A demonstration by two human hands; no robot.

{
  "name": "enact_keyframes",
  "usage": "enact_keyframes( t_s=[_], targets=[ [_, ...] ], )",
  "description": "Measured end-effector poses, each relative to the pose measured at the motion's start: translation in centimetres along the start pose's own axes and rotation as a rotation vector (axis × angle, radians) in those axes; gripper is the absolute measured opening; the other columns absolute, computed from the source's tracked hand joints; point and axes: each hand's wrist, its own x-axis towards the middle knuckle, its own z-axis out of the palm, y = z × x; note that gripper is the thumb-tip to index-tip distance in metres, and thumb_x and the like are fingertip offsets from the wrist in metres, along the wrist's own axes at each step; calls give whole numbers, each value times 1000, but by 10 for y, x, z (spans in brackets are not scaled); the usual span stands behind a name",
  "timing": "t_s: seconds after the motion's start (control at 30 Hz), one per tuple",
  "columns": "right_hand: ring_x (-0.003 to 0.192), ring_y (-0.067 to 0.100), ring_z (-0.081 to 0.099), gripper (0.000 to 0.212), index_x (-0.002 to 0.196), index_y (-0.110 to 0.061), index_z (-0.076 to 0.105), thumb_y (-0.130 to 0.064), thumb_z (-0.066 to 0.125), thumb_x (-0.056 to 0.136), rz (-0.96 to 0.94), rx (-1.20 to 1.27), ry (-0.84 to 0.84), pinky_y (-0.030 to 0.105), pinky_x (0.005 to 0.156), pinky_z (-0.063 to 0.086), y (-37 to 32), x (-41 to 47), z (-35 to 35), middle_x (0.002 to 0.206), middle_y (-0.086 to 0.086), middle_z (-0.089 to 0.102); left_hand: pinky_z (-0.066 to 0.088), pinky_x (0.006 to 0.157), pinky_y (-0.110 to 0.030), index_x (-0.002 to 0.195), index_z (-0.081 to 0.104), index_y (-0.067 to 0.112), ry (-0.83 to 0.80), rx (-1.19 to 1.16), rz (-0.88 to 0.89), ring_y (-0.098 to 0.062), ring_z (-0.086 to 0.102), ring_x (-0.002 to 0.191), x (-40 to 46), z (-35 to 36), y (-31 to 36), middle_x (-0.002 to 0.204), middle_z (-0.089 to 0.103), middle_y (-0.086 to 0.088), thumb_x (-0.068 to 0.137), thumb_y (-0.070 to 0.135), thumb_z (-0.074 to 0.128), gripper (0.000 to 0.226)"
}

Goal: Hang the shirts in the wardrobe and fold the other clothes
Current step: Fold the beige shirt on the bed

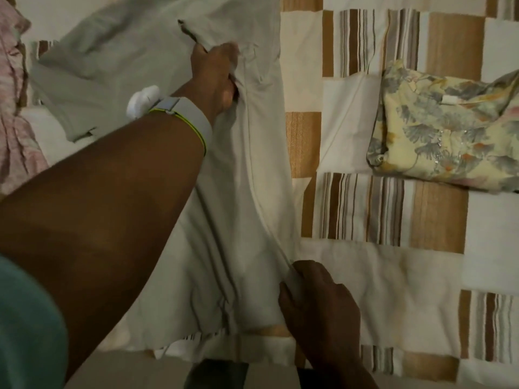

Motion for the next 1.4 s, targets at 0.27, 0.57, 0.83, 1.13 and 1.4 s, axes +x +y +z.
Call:
enact_keyframes(
  t_s=[0.27,0.57,0.83,1.13,1.4],
  targets=[
    [99,4,62,48,132,-39,50,-62,58,92,-146,-23,-210,24,87,51,-22,-21,50,121,-18,61,63,75,-44,145,37,21,-86,484,22,-17,70,85,-109,-65,-30,112,67,-4,87,17,82,74],
    [91,-1,63,36,127,-35,57,-49,65,95,174,291,15,27,81,58,3,15,22,111,-16,64,58,75,-16,131,52,29,-277,906,-117,0,68,92,-247,-150,-103,107,69,14,88,33,80,52],
    [94,2,64,34,130,-25,59,-29,68,98,126,361,144,28,82,59,-6,76,1,110,-9,65,64,71,-29,129,61,26,-431,1057,-519,-12,70,89,-295,-190,-122,108,69,4,96,33,71,36],
    [127,16,53,44,137,-21,56,-47,50,102,-213,230,405,43,109,47,-65,238,-31,140,-1,55,63,78,-38,92,74,29,-250,1024,26,-12,75,74,-160,-148,-17,82,78,7,66,64,68,44],
    [156,31,20,65,158,-16,34,-53,27,105,-306,54,378,56,127,10,-74,366,-46,164,6,36,65,79,-47,131,38,19,-58,415,-8,-27,72,81,-31,-49,38,124,65,-19,90,31,80,60]
  ],
)
